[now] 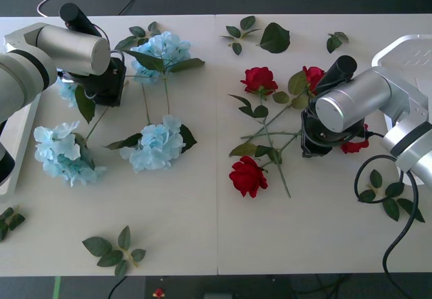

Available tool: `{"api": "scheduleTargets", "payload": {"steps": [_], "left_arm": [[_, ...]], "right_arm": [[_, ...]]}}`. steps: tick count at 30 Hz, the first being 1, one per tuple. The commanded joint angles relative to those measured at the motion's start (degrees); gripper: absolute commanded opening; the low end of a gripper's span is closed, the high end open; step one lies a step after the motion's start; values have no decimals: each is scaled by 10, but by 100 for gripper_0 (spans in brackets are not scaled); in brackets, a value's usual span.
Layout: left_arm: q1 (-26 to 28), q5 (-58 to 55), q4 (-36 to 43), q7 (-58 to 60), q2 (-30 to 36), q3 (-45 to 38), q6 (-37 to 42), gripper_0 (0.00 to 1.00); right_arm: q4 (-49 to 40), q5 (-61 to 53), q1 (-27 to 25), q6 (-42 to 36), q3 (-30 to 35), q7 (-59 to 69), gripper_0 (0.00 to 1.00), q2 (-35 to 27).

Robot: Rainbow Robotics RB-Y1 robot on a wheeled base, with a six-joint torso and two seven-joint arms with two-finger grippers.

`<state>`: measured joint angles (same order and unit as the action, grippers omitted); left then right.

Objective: Place the red flowers into the right box and the blue flowers into the left box. If a person shows an open palm, hand one flower to the person first, then continue sorting.

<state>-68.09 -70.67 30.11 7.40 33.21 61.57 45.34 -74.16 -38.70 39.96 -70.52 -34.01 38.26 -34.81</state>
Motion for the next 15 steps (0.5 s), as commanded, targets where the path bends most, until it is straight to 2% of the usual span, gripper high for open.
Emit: {"api": "scheduleTargets", "payload": {"steps": [1,15], "left_arm": [[-35,9,-1,19,-3,4,-12,0],[-35,8,35,14,13,4,-18,0]], "right_arm": [[-3,-7,21,7,-5,11,0,-10],[-3,-9,22,10,-4,12,0,-13]]}}
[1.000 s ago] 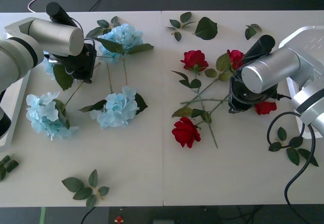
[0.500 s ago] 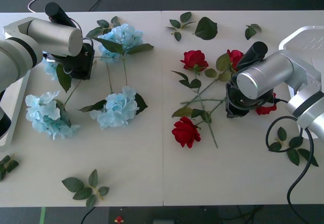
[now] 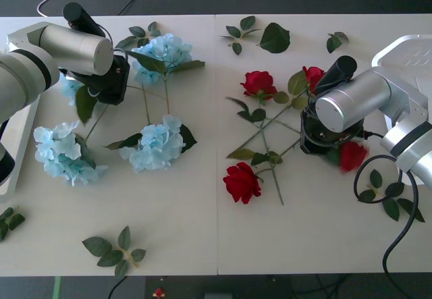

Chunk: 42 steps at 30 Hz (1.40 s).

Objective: Place the red flowers into the right box and the blue flowers into the left box. If a person shows an open palm, hand one flower to the person first, then continue sorting.

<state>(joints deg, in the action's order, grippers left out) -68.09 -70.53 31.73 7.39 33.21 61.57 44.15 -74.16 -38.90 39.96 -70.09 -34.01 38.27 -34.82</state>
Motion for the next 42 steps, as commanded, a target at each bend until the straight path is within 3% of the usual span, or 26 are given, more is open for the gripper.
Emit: {"api": "scheduleTargets", "payload": {"steps": [1,11,19,24,31,37,41,42], "left_arm": [[-35,8,22,12,17,4,-6,0],[-46,31,63,-15,83,-15,5,0],[-88,58,99,-153,174,-103,141,0],[-92,94,183,-359,259,-195,258,0],[-92,101,226,-671,328,-283,372,0],[-60,109,222,-913,363,-455,418,0],[19,111,222,-1022,368,-639,482,0],[61,110,227,-1063,367,-717,504,0]], "right_arm": [[-3,-7,22,6,-4,12,0,-14],[-8,-38,35,-7,-4,1,0,-35],[-68,-112,72,-72,-4,-10,0,-94],[-122,-159,87,-101,-2,-25,0,-147],[-173,-212,96,-114,-1,-96,0,-219],[-185,-256,99,-114,2,-260,0,-291],[-176,-269,99,-112,2,-422,0,-342],[-166,-277,99,-110,2,-497,0,-359]]}}
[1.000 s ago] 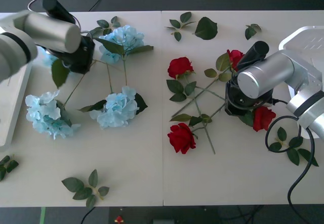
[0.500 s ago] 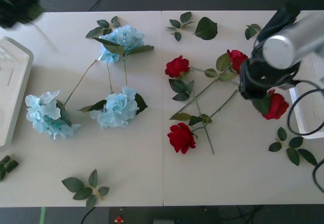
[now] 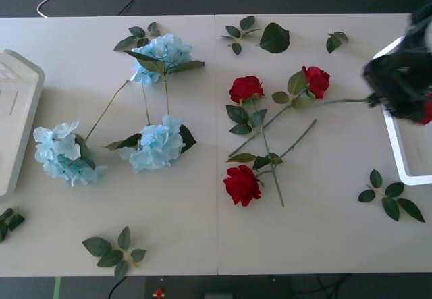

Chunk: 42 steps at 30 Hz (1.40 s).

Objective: Place the red flowers into the right box and the blue flowers into the left box. If a person shows an open palm, hand one flower to the person first, then continue sorting.

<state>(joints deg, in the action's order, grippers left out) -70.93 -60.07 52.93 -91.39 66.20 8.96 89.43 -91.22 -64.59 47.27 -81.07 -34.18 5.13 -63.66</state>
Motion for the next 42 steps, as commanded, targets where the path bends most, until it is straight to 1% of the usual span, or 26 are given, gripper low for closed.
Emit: {"api": "scheduleTargets", "payload": {"steps": [1,2,3,5,7,8,9,10,12,13,14,17,22,28,32,36,38,42], "left_arm": [[108,5,18,-90,37,-220,59,0],[146,6,30,-123,35,-272,72,0],[174,7,40,-149,34,-305,79,0],[251,-6,80,-193,35,-359,87,0],[296,-19,104,-209,37,-376,86,0],[331,-30,127,-211,38,-383,81,0],[353,-39,140,-211,38,-384,75,0],[390,-51,161,-211,43,-383,58,0],[424,-64,176,-211,44,-381,34,0],[449,-75,184,-210,44,-375,9,0],[461,-81,185,-211,44,-370,-6,0],[488,-95,185,-209,40,-342,-59,0],[498,-84,176,-207,32,-269,-173,0],[500,-89,133,-209,32,-200,-249,0],[518,-94,118,-215,24,-178,-283,0],[559,-96,118,-219,22,-156,-355,0],[565,-95,117,-217,22,-142,-375,0],[567,-102,81,-219,21,-81,-463,0]], "right_arm": [[8,-22,27,2,3,-197,0,-78],[15,-24,26,6,3,-260,0,-93],[22,-25,26,10,2,-306,0,-102],[45,-26,26,28,3,-423,0,-125],[61,-25,26,42,3,-485,0,-132],[76,-21,26,55,3,-544,0,-135],[91,-18,26,65,3,-585,0,-135],[114,-12,26,86,3,-658,0,-134],[141,-7,25,108,2,-718,0,-131],[164,4,24,129,3,-779,0,-126],[179,13,22,140,3,-811,0,-123],[221,49,15,175,3,-901,0,-113],[264,91,-17,238,3,-972,0,-107],[315,127,-46,297,2,-995,0,-91],[332,161,-58,319,3,-998,0,-75],[350,184,-68,342,3,-997,0,-58],[356,191,-70,351,2,-996,0,-52],[374,197,-70,371,2,-995,0,-40]]}}
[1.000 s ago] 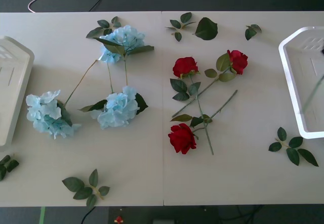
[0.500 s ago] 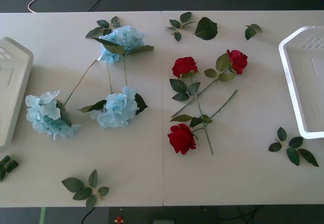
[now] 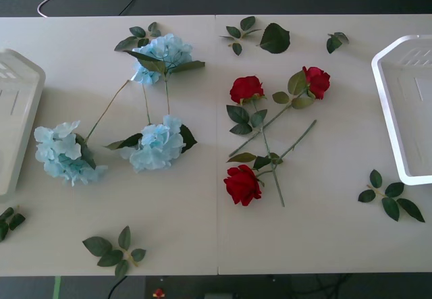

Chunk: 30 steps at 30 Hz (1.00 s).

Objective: Place the red flowers into the right box and the blue flowers into the left box. If a person shows an open palm, hand one flower to the person first, then continue sorting.

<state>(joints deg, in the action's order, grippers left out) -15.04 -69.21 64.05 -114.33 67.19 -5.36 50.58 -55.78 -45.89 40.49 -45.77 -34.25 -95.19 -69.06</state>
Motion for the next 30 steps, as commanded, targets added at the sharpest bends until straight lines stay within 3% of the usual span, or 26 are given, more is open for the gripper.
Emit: {"api": "scheduleTargets", "payload": {"steps": [1,4,5,7,8,17,18,19,20,30], "left_arm": [[8,-11,-35,9,11,70,-87,0],[8,-12,-59,9,3,93,-129,0],[7,-11,-64,8,0,93,-131,0],[7,-7,-76,7,-11,92,-144,0],[8,-6,-83,6,-19,93,-153,0],[7,0,-90,6,-41,93,-198,0],[7,0,-89,5,-41,93,-200,7],[7,-2,-87,5,-42,93,-201,56],[7,-7,-85,5,-41,92,-201,98],[-11,-6,-64,0,-41,89,-191,100]], "right_arm": [[22,11,-2,20,3,8,0,15],[33,13,-3,28,3,8,2,21],[36,16,-3,31,4,9,15,22],[41,19,-3,39,3,10,81,26],[44,19,-3,45,3,10,100,28],[47,16,-3,49,3,5,100,31],[47,16,-3,49,3,5,100,31],[47,16,-3,49,3,4,100,31],[47,15,-3,49,3,6,100,31],[37,-14,-3,38,3,10,100,28]]}}
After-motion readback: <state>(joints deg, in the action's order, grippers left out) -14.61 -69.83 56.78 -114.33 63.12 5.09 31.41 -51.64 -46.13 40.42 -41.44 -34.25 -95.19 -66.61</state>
